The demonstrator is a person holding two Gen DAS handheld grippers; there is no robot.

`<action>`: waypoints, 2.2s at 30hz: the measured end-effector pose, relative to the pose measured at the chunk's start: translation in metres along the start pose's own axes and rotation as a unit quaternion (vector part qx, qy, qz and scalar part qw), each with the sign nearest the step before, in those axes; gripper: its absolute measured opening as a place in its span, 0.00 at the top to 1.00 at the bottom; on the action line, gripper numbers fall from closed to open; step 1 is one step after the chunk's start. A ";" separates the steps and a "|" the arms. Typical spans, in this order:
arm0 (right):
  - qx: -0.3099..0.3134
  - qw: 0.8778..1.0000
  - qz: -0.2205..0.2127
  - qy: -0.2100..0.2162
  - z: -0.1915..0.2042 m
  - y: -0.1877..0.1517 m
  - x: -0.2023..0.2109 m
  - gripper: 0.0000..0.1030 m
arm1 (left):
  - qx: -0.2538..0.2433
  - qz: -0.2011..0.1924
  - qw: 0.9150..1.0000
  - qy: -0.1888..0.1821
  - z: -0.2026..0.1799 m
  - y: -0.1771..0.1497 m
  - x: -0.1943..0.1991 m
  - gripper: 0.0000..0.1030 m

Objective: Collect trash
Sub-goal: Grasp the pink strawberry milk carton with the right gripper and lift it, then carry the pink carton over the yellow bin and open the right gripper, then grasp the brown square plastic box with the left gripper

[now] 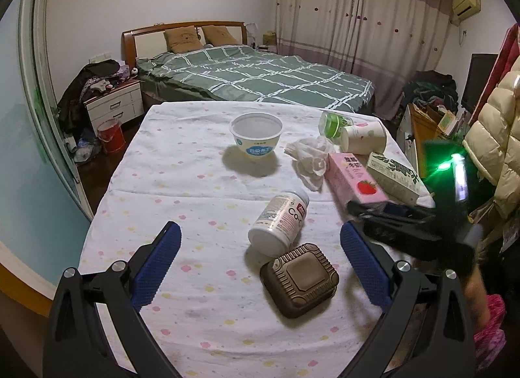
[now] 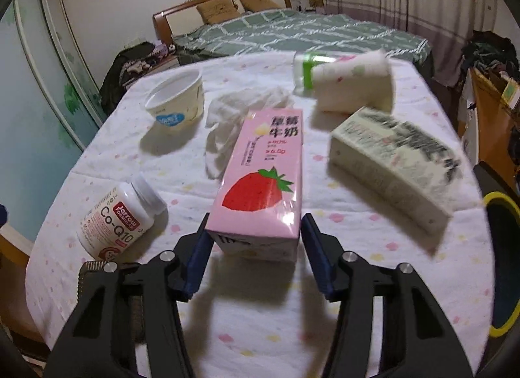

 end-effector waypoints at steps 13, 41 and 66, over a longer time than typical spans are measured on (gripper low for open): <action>-0.017 0.997 -0.056 0.045 -0.037 0.020 0.095 0.52 | -0.015 0.007 1.000 -0.017 -0.022 -0.001 -0.006 0.06; -0.100 0.967 -0.094 -0.214 -0.245 -0.003 0.175 0.52 | -0.044 0.022 0.998 -0.034 -0.062 -0.004 -0.010 0.06; -0.132 0.961 -0.047 -0.240 -0.282 -0.039 0.144 0.41 | -0.054 0.073 0.995 -0.029 -0.075 -0.035 -0.029 0.06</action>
Point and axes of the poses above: each gripper's, at about its wrist camera, not at the fingertips, and x roughly against the way its jaws point, z to its left, y to its top, the point moved 3 cm from there along -x, roughly the way its jaws point, and after that the axes turned 15 degrees about -z, right-handed, at the moved point
